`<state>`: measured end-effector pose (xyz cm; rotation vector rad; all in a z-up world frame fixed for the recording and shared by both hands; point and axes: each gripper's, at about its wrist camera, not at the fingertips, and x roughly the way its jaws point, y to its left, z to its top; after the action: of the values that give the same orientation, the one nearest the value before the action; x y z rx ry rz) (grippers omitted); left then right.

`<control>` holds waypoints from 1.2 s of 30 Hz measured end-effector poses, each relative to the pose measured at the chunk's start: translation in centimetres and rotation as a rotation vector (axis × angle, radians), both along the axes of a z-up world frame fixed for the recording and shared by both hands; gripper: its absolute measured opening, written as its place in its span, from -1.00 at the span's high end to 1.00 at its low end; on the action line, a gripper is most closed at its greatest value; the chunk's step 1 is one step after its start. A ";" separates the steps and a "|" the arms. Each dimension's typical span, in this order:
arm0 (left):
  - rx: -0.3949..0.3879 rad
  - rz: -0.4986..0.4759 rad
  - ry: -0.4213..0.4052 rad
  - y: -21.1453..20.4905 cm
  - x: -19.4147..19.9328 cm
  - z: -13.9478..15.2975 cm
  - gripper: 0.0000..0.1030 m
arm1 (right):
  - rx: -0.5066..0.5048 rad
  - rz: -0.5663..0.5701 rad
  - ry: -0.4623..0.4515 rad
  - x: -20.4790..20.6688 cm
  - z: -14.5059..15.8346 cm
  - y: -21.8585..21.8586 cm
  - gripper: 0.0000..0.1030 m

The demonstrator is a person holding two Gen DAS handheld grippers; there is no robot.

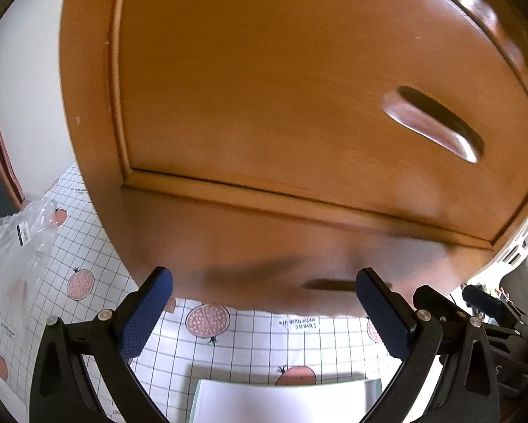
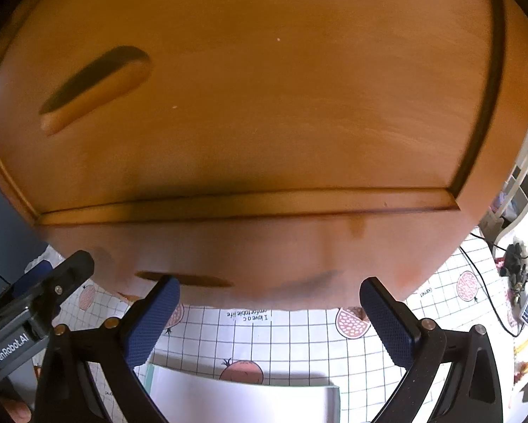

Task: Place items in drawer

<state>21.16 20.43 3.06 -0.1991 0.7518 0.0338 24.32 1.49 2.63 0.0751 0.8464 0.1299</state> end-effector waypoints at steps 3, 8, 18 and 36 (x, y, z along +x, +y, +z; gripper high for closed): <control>0.004 -0.009 0.006 0.1 -1.3 0.1 -1.00 | -0.004 -0.001 -0.002 -1.4 0.2 -0.1 -1.00; -0.003 -0.024 0.012 0.4 -4.4 0.1 -1.00 | -0.014 0.004 0.000 -4.6 0.2 -0.3 -1.00; 0.077 -0.052 0.009 0.0 -11.3 -1.1 -1.00 | -0.033 0.002 0.019 -11.5 -0.9 -0.5 -1.00; 0.153 -0.095 0.010 0.9 -19.9 -3.8 -1.00 | -0.083 0.048 0.033 -21.0 -3.5 1.0 -1.00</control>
<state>1.27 21.30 -0.70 -0.0171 0.7642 0.0024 3.29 2.49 -0.88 -0.0207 0.8856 0.1389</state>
